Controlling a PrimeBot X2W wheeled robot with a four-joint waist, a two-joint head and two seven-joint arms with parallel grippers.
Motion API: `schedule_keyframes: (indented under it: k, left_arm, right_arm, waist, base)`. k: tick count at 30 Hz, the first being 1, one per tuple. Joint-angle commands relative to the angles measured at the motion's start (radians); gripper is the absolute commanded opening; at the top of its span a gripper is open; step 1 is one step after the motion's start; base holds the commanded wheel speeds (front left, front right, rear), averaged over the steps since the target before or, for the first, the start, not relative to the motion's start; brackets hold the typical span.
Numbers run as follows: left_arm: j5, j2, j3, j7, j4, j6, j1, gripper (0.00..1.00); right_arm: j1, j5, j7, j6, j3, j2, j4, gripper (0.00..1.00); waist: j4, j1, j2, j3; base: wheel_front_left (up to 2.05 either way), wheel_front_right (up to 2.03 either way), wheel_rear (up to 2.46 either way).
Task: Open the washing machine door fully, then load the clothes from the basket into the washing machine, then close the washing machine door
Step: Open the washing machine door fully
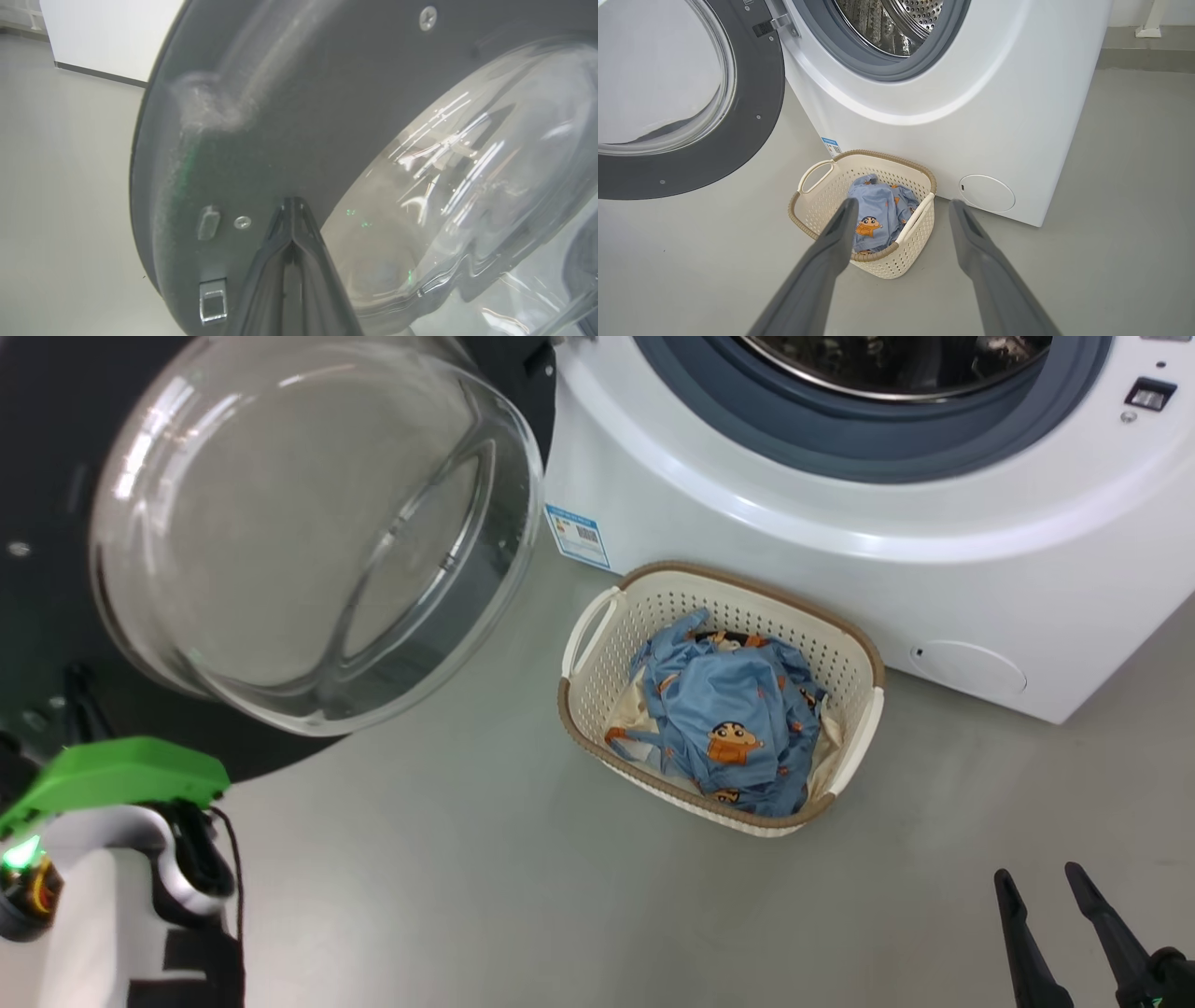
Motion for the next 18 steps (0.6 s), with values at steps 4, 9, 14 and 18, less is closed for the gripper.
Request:
schedule_keyframes:
  k: [4, 9, 14, 18]
  left_arm:
    - [0.068, 0.051, 0.101, -0.013, 0.043, -0.018, -0.098, 0.0]
    - [0.117, 0.066, 0.181, -0.013, 0.073, -0.035, -0.165, 0.0]
    - [0.154, 0.077, 0.227, -0.013, 0.097, -0.048, -0.202, 0.0]
    - [0.185, 0.088, 0.265, -0.013, 0.14, -0.05, -0.232, 0.0]
  right_arm:
    - [-0.011, -0.005, -0.012, 0.002, 0.027, -0.031, -0.029, 1.0]
    - [-0.022, -0.001, -0.012, 0.002, 0.028, -0.047, -0.028, 1.0]
    - [-0.03, 0.001, -0.012, 0.002, 0.032, -0.055, -0.028, 1.0]
    - [-0.036, 0.004, -0.012, 0.002, 0.034, -0.061, -0.026, 1.0]
  waist:
    - [-0.021, 0.0, 0.0, 0.046]
    - [-0.04, 0.0, 0.0, 0.077]
    - [-0.056, 0.0, 0.0, 0.091]
    - [-0.066, 0.0, 0.0, 0.096]
  base:
    - [0.0, 0.0, 0.0]
    - [0.0, 0.0, 0.0]
    - [0.0, 0.0, 0.0]
    - [0.0, 0.0, 0.0]
